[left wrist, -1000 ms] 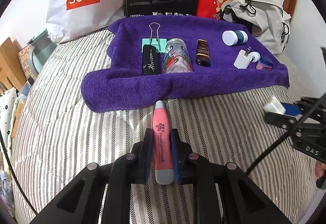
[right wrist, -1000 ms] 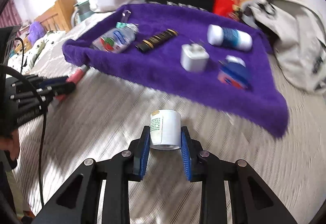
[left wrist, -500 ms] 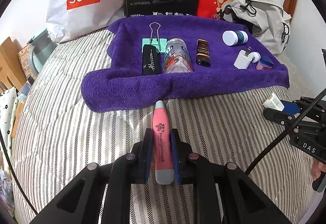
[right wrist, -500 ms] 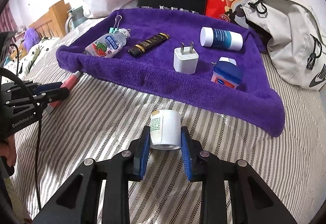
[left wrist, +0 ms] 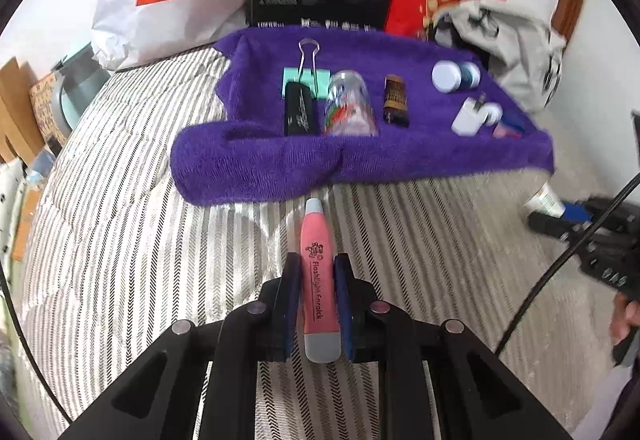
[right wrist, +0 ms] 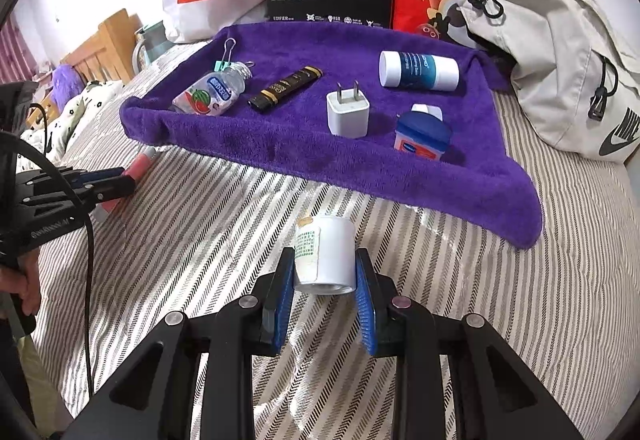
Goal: Organize rigid objects
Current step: 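Carry the pink marker onto the towel with the left gripper while the right places the white jar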
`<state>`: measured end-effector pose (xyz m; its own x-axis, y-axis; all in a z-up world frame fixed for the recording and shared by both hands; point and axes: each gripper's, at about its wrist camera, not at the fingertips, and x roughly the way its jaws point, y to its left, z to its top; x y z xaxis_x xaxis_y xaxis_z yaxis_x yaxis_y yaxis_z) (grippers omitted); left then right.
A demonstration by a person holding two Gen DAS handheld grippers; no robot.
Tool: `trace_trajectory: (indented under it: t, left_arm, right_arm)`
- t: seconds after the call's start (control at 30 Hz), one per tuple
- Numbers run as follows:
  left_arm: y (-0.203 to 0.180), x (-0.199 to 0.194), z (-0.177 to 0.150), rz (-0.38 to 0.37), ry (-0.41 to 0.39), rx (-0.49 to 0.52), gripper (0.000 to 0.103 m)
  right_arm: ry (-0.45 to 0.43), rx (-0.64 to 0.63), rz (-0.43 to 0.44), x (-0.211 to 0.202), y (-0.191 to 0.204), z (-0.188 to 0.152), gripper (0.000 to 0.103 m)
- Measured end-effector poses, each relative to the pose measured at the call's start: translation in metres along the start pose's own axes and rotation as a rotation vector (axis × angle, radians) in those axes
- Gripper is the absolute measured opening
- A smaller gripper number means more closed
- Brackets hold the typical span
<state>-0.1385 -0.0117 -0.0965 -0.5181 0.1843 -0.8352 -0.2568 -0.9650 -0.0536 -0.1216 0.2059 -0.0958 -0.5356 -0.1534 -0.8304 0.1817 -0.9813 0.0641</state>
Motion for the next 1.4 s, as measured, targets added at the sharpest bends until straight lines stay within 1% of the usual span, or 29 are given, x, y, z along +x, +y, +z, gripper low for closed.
trace_trajectory:
  t: [0.13,0.23,0.33,0.47,0.6,0.67,0.87,1.07,1.17,1.3,1.4]
  left_arm:
    - [-0.009,0.001,0.001,0.054,0.003,0.047,0.018]
    - [-0.011,0.002,0.002,0.072,0.000,0.064,0.018]
    - [-0.011,0.003,0.002,0.061,-0.013,0.056,0.018]
    - [-0.008,0.002,0.004,0.049,0.002,0.052,0.017]
    - [-0.006,-0.003,0.005,0.000,-0.003,0.020,0.017]
    - [-0.008,-0.010,0.009,-0.013,-0.012,0.023,0.017]
    - [-0.019,-0.029,0.037,-0.035,-0.059,0.042,0.017]
    - [-0.033,-0.024,0.070,-0.055,-0.078,0.069,0.017]
    - [-0.034,-0.020,0.081,-0.058,-0.086,0.058,0.017]
    - [-0.022,-0.018,0.086,-0.057,-0.087,0.027,0.017]
    - [-0.013,-0.015,0.087,-0.041,-0.080,0.016,0.017]
  right_arm:
    - [0.003,0.000,0.007,0.000,-0.002,-0.001,0.029]
    - [0.007,-0.006,0.013,0.001,-0.001,-0.002,0.029]
    - [0.010,-0.008,0.022,0.002,0.000,-0.002,0.029]
    - [0.004,-0.010,0.026,0.000,0.001,-0.001,0.029]
    - [-0.002,-0.024,0.016,-0.008,-0.001,0.002,0.029]
    - [-0.007,-0.032,0.010,-0.012,-0.003,0.005,0.029]
    - [-0.049,-0.028,0.028,-0.024,-0.014,0.029,0.029]
    - [-0.088,-0.024,0.036,-0.025,-0.034,0.064,0.029]
    - [-0.098,-0.029,0.029,-0.016,-0.044,0.084,0.029]
    - [-0.091,-0.034,0.025,0.006,-0.053,0.109,0.029]
    - [-0.065,-0.030,0.028,0.028,-0.057,0.123,0.029]
